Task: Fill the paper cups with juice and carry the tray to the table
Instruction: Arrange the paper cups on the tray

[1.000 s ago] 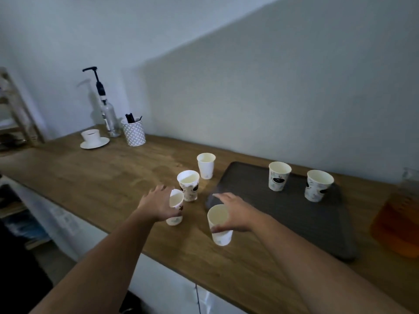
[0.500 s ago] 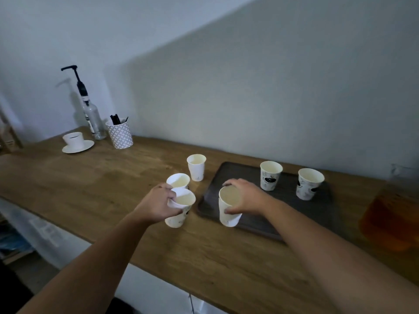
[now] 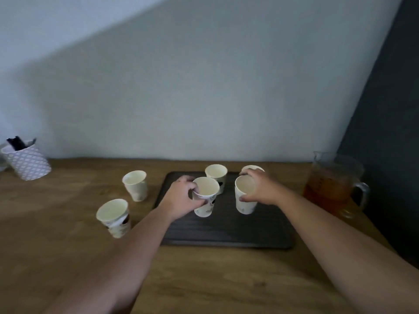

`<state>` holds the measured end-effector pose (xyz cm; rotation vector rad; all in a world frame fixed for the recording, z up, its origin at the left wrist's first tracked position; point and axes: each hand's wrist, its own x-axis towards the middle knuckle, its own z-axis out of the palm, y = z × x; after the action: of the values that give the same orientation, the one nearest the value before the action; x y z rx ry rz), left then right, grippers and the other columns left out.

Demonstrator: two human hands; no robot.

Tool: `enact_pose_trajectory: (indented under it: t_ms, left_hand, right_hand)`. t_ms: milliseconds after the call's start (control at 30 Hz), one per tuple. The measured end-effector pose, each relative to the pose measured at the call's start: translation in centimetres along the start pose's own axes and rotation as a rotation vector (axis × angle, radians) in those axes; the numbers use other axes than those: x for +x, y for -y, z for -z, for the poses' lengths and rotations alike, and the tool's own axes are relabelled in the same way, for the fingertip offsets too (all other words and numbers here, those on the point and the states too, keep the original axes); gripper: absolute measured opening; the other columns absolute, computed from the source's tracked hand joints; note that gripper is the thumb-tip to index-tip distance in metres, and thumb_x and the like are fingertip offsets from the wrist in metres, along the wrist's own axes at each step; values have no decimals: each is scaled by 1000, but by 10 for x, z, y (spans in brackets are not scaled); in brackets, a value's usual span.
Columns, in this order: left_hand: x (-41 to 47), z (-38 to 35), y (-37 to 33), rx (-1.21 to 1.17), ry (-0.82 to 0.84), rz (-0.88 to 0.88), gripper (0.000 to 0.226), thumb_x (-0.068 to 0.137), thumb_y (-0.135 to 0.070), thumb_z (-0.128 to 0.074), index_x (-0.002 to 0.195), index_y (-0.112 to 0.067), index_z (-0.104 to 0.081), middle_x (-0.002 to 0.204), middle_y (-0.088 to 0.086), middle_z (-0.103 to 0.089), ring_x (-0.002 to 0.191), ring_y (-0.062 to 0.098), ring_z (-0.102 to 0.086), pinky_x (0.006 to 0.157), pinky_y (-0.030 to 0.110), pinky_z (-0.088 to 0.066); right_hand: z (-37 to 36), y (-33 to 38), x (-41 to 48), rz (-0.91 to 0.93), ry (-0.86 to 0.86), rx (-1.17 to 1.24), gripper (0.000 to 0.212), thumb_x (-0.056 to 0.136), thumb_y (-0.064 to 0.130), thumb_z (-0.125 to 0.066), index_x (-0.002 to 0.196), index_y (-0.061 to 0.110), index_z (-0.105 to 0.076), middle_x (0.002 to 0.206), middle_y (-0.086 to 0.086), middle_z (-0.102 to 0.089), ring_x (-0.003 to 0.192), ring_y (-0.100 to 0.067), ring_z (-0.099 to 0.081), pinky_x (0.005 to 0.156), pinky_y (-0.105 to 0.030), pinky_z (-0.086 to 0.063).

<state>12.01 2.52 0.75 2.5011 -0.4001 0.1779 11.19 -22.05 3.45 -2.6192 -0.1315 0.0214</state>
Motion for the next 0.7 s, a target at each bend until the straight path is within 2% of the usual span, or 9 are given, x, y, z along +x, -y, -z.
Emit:
enact_pose_trajectory:
  t_ms: [133, 267, 367, 467, 533, 600, 700]
  left_hand:
    - [12, -30, -20, -12, 53, -41, 26, 67, -27, -82, 86, -11, -72, 122, 2, -57, 111, 16, -56, 87, 14, -35]
    - [11, -46, -19, 4, 67, -53, 22, 71, -29, -79, 83, -15, -68, 126, 2, -54, 113, 17, -55, 91, 17, -38]
    - [6, -53, -11, 16, 84, -33, 29, 73, -29, -78, 93, -11, -70, 127, 3, -52, 115, 17, -54, 95, 22, -40]
    - [0, -56, -5, 2, 88, -9, 26, 71, -30, -79, 90, -20, -64, 128, 1, -50, 118, 17, -52, 98, 23, -40]
    - [-3, -55, -3, -1, 81, -3, 34, 69, -31, -80, 93, -24, -57, 130, -3, -47, 120, 15, -50, 98, 22, -38]
    - [-5, -48, -5, 29, 70, -5, 47, 67, -34, -81, 105, -23, -55, 130, -5, -43, 118, 13, -49, 97, 23, -39]
    - [-7, -29, -6, 80, 39, -13, 61, 67, -38, -80, 119, -20, -53, 133, -2, -42, 122, 16, -48, 101, 31, -42]
  right_hand:
    - [5, -33, -12, -102, -17, 1, 79, 67, 28, -82, 136, 22, -44, 137, -4, -42, 125, -22, -44, 100, -32, -39]
    - [-7, -50, -20, -146, 4, -4, 81, 68, 29, -81, 138, 24, -42, 132, -2, -43, 122, -21, -45, 95, -32, -38]
    - [-19, -57, -21, -157, 24, -15, 83, 67, 31, -82, 139, 27, -41, 133, -1, -42, 124, -22, -43, 98, -33, -38]
    - [-24, -58, -21, -168, 56, -21, 90, 66, 35, -83, 142, 29, -36, 142, -1, -37, 130, -23, -36, 104, -39, -36]
    - [-22, -57, -22, -148, 54, -57, 95, 64, 41, -83, 144, 29, -33, 147, -2, -33, 135, -25, -31, 107, -41, -32]
    - [-17, -52, -22, -119, 31, -71, 99, 63, 45, -83, 145, 28, -31, 151, -2, -30, 138, -26, -27, 110, -42, -29]
    - [-9, -38, -19, -56, -2, -45, 96, 63, 48, -82, 143, 28, -34, 152, -2, -30, 138, -25, -28, 112, -42, -29]
